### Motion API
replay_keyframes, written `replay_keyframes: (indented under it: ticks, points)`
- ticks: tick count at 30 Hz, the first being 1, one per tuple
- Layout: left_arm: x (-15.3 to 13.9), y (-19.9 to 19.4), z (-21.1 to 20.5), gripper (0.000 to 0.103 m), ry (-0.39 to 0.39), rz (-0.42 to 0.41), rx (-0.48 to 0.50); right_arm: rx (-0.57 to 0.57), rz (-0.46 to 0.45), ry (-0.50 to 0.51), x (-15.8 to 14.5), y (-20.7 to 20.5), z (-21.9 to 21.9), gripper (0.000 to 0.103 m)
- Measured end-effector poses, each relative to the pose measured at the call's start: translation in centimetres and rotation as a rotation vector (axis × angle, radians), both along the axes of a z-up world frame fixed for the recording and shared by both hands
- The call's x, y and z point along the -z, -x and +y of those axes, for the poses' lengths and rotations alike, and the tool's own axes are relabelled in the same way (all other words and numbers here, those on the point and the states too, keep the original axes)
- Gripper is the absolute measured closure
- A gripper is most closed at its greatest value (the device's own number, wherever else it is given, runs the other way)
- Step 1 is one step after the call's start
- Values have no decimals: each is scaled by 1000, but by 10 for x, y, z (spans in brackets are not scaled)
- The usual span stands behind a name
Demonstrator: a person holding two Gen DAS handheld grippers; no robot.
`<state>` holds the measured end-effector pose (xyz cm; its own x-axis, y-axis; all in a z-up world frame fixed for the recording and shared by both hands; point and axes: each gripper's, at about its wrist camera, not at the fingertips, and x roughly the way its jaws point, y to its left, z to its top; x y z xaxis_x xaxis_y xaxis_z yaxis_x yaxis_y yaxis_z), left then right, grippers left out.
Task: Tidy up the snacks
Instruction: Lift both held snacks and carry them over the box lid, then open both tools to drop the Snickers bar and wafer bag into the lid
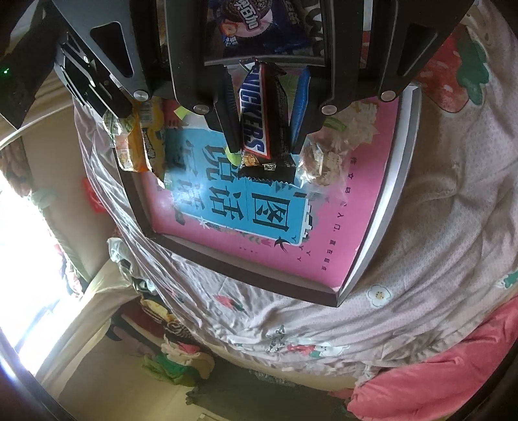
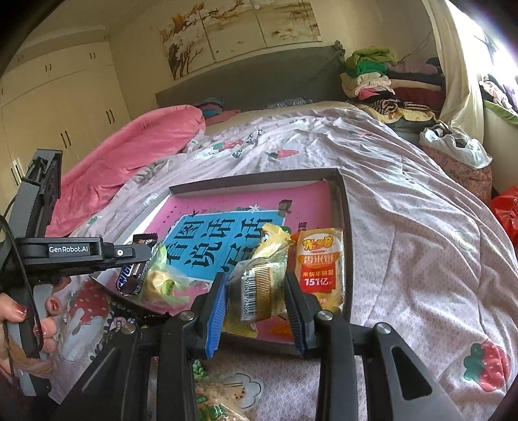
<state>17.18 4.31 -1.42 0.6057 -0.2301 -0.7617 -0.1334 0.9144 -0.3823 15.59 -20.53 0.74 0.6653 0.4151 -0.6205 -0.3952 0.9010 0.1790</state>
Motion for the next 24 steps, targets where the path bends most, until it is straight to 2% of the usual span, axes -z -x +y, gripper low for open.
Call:
replay_keyframes:
  ticks: [24]
  points:
    - [-4,3,-3,72,25,-22,32,5,17,-18,1,5,-7,66]
